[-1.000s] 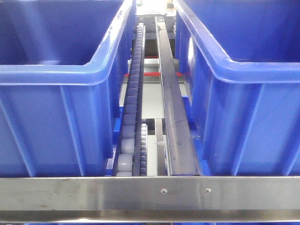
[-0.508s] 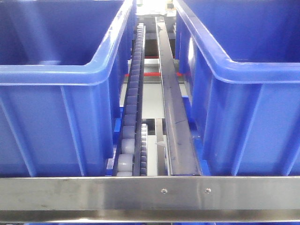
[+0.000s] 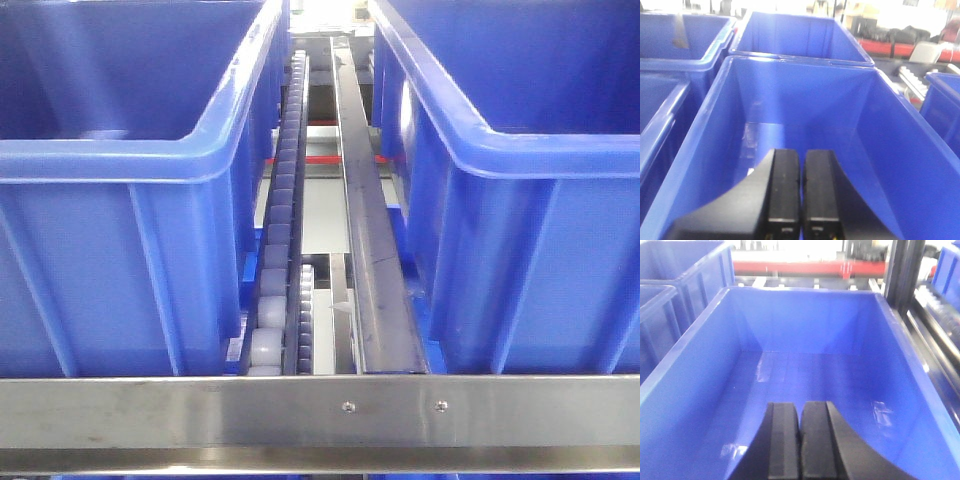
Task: Pick and sort blue part to right shelf
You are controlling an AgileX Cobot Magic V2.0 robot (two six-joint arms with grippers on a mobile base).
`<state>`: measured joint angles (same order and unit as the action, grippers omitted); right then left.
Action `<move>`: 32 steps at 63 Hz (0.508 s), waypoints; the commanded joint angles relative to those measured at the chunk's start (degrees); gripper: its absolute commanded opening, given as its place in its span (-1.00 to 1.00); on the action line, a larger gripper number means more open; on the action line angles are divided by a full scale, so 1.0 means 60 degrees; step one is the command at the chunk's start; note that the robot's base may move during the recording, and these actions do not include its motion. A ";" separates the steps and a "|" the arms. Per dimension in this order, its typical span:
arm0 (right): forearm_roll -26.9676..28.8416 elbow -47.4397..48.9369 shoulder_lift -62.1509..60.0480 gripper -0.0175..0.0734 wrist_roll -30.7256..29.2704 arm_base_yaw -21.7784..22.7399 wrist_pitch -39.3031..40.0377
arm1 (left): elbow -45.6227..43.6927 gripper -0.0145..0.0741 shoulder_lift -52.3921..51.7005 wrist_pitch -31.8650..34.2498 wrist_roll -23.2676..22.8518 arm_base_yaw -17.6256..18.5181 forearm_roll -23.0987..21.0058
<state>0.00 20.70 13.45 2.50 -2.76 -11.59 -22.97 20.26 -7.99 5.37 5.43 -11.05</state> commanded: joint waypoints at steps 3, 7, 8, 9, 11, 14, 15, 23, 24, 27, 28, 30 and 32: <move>-0.0053 -0.0120 -0.0718 -0.49 -0.0049 0.0066 0.0823 | 0.0037 -0.39 -0.0648 0.0284 -0.0018 -0.0002 -0.0043; -0.0053 -0.0317 -0.1072 -0.49 -0.0049 0.0066 0.0823 | 0.0153 -0.39 -0.0900 0.0284 -0.0018 -0.0002 -0.0043; -0.0053 -0.0345 -0.1130 -0.49 -0.0049 0.0066 0.0823 | 0.0162 -0.39 -0.0949 0.0284 -0.0018 -0.0002 -0.0043; 0.0000 -0.0370 -0.1182 -0.49 -0.0049 0.0066 0.0823 | 0.0180 -0.39 -0.0991 0.0306 -0.0018 -0.0002 -0.0043; 0.0000 -0.0409 -0.1290 -0.49 -0.0049 0.0066 0.0823 | 0.0187 -0.39 -0.1075 0.0306 -0.0018 -0.0002 -0.0043; -0.0053 -0.0419 -0.1374 -0.49 -0.0049 0.0066 0.0823 | 0.0187 -0.39 -0.1125 0.0306 -0.0018 -0.0002 -0.0043; -0.0053 -0.0419 -0.1373 -0.49 -0.0049 0.0066 0.0832 | 0.0187 -0.39 -0.1145 0.0306 -0.0018 -0.0002 -0.0043; -0.0053 -0.0419 -0.1360 -0.49 -0.0049 0.0066 0.0843 | 0.0202 -0.39 -0.1145 0.0306 -0.0018 -0.0002 -0.0043; -0.0053 -0.0419 -0.1360 -0.49 -0.0049 0.0066 0.0843 | 0.0202 -0.39 -0.1145 0.0306 -0.0018 -0.0002 -0.0043; -0.0053 -0.0419 -0.1360 -0.49 -0.0049 0.0066 0.0843 | 0.0202 -0.39 -0.1145 0.0306 -0.0018 -0.0002 -0.0043; -0.0053 -0.0419 -0.1360 -0.49 -0.0049 0.0066 0.0843 | 0.0202 -0.39 -0.1145 0.0306 -0.0018 -0.0002 -0.0043; -0.0053 -0.0419 -0.1360 -0.49 -0.0049 0.0066 0.0843 | 0.0202 -0.39 -0.1145 0.0306 -0.0018 -0.0002 -0.0043; -0.0053 -0.0419 -0.1360 -0.49 -0.0049 0.0066 0.0843 | 0.0202 -0.39 -0.1145 0.0306 -0.0018 -0.0002 -0.0043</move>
<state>0.00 16.68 4.74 2.50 -2.76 -11.72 -20.08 12.80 -10.80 5.37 5.43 -11.05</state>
